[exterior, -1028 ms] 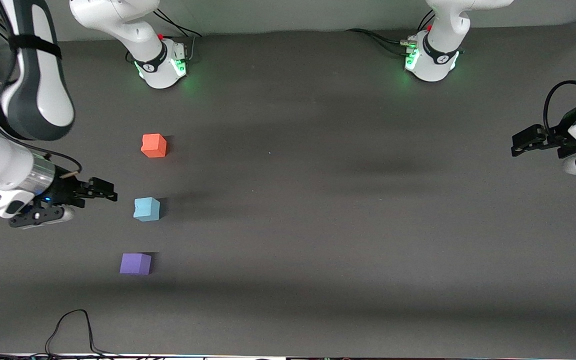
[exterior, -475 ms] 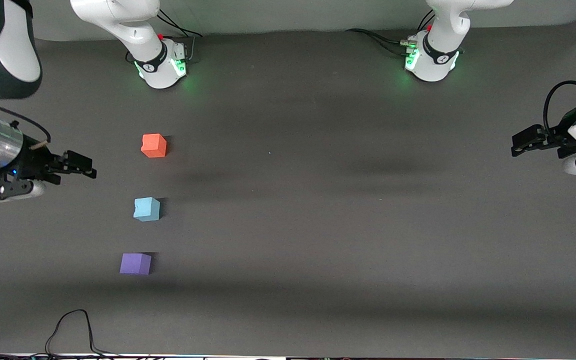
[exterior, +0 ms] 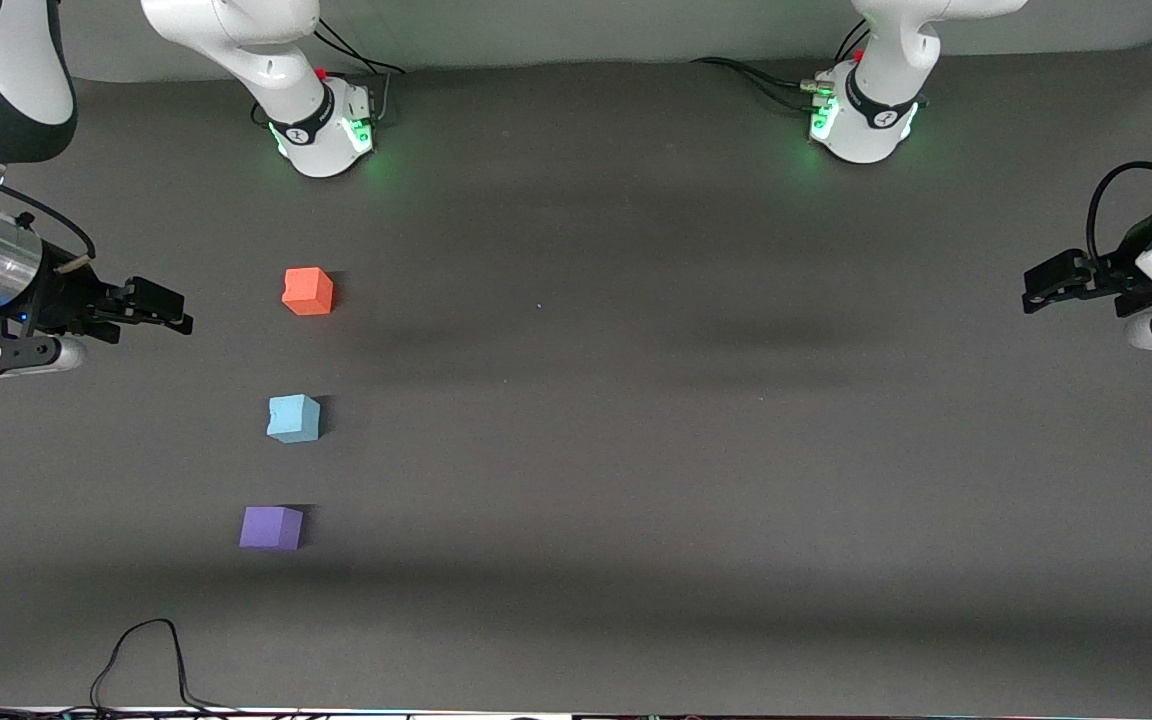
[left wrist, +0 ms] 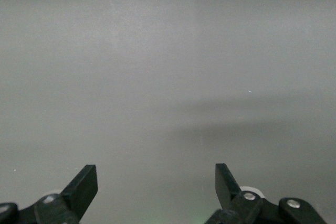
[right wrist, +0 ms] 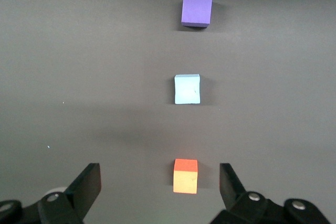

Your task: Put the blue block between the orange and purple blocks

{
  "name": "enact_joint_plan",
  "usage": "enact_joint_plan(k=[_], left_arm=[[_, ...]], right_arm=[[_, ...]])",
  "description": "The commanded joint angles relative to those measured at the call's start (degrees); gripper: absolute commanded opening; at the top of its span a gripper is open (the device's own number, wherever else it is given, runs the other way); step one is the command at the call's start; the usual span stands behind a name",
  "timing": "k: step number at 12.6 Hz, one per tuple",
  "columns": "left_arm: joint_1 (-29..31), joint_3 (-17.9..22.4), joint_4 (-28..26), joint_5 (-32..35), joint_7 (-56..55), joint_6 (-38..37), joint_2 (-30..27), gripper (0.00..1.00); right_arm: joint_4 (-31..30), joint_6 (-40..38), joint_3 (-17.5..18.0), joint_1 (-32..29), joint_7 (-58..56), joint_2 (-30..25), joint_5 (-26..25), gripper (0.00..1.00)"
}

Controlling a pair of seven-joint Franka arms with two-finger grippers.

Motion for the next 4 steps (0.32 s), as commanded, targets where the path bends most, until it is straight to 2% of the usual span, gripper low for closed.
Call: enact_joint_plan(k=[1,4], left_arm=[[0.26,-0.18,-0.04,-0.4,0.14,-0.53,-0.25,1.0],[0.26,-0.18,-0.04,-0.4,0.14,-0.45,-0.25,1.0]], right_arm=[[-0.56,-2.12,0.5,-0.22,1.34,-2.8,-1.32,1.0],[-0.74,-3.1,0.15,-0.3,0.9,-3.51,-1.32,1.0]])
